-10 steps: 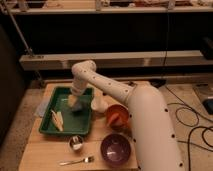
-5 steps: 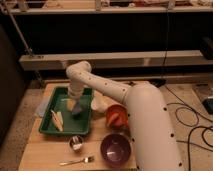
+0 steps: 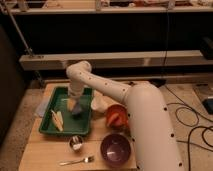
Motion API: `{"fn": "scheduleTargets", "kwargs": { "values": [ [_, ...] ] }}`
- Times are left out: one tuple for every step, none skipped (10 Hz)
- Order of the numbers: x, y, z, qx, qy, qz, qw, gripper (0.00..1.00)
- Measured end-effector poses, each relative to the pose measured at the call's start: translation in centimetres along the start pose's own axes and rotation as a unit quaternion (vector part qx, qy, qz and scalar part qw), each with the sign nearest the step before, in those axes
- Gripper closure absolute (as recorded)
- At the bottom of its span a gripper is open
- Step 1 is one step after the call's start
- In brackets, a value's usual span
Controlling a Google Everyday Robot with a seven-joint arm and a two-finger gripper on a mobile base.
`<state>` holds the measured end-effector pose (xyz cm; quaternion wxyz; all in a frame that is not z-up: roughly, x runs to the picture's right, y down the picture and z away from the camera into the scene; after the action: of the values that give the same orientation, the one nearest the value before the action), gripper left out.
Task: Place sponge in tray
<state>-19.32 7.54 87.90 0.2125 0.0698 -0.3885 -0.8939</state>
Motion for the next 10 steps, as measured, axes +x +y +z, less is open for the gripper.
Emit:
{"fn": "scheduleTargets", "kwargs": {
  "values": [
    [-0.01,0.01,-0.01,0.000,0.000,0.000,1.0000,0.65],
    [-0.01,0.02,-0.01,0.000,0.000,0.000,1.0000,0.68],
    [-0.02,0.03,-0.02,0.000,0.000,0.000,1.0000,0.67],
    [-0.01,0.03,-0.02,0.000,0.000,0.000,1.0000,0.59],
    [-0.02,0.03,-0.02,0.000,0.000,0.000,1.0000,0.48],
    [-0.03,0.04,-0.02,0.000,0.000,0.000,1.0000,0.39],
    [-0.03,0.04,-0.02,0.000,0.000,0.000,1.0000,0.31],
    [-0.03,0.04,-0.02,0.000,0.000,0.000,1.0000,0.21],
    [-0.03,0.04,-0.02,0.000,0.000,0.000,1.0000,0.20],
    [-0.03,0.04,-0.02,0.000,0.000,0.000,1.0000,0.20]
  ]
}}
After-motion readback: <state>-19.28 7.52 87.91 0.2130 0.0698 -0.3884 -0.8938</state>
